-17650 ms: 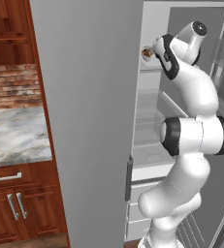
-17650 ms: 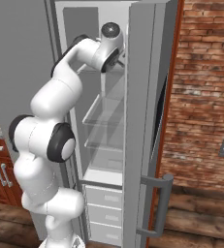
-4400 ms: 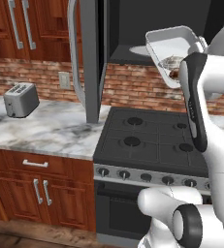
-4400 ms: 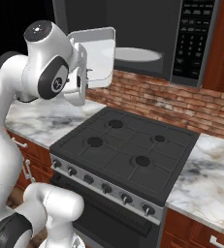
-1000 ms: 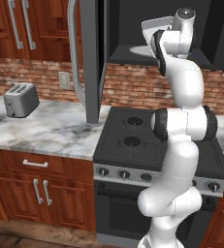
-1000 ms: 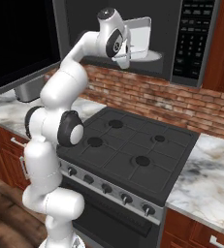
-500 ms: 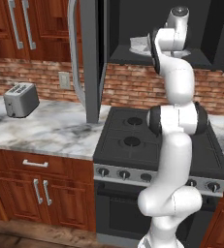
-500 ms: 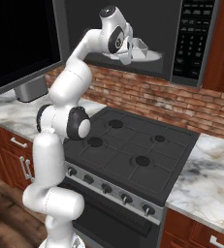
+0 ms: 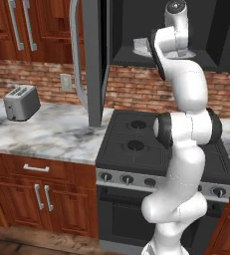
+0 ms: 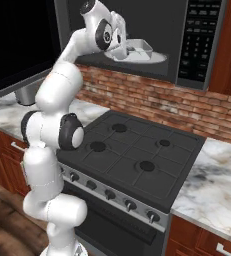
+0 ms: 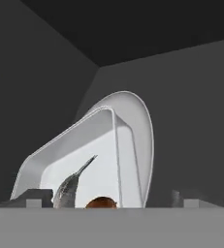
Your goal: Place the tupperware containing the fish and mushroom meal in the microwave. Close the microwave door and press the start button to reheat the meal.
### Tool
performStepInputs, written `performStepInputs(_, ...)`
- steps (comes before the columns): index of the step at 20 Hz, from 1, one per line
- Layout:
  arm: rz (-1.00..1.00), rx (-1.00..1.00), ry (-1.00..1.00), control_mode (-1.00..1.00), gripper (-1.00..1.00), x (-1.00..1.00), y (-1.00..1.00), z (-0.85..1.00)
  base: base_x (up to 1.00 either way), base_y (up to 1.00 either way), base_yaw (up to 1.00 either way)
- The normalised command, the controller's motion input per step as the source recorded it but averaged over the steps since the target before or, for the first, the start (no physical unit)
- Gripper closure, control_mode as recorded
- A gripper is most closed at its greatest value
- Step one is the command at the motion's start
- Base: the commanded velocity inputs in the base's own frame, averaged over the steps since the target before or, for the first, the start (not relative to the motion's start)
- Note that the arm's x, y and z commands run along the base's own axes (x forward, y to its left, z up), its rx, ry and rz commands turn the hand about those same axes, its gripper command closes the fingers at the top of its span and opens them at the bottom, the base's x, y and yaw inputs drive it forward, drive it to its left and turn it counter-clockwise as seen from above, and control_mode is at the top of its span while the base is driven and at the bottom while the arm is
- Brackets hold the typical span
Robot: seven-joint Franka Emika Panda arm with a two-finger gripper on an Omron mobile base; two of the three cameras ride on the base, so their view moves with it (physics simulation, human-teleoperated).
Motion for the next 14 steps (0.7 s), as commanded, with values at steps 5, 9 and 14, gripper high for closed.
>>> performStepInputs(5,-0.01,-0.29,-0.25,-1.00,-1.00,-0.84,0.35,-1.00,0.00,0.00,0.00)
performStepInputs(9,-0.04,-0.14,-0.24,-1.00,-1.00,-0.90,0.01,-0.28,0.00,0.00,0.00)
performStepInputs(14,-0.02,-0.03,-0.23,-1.00,-1.00,-1.00,0.08,0.51,0.00,0.00,0.00)
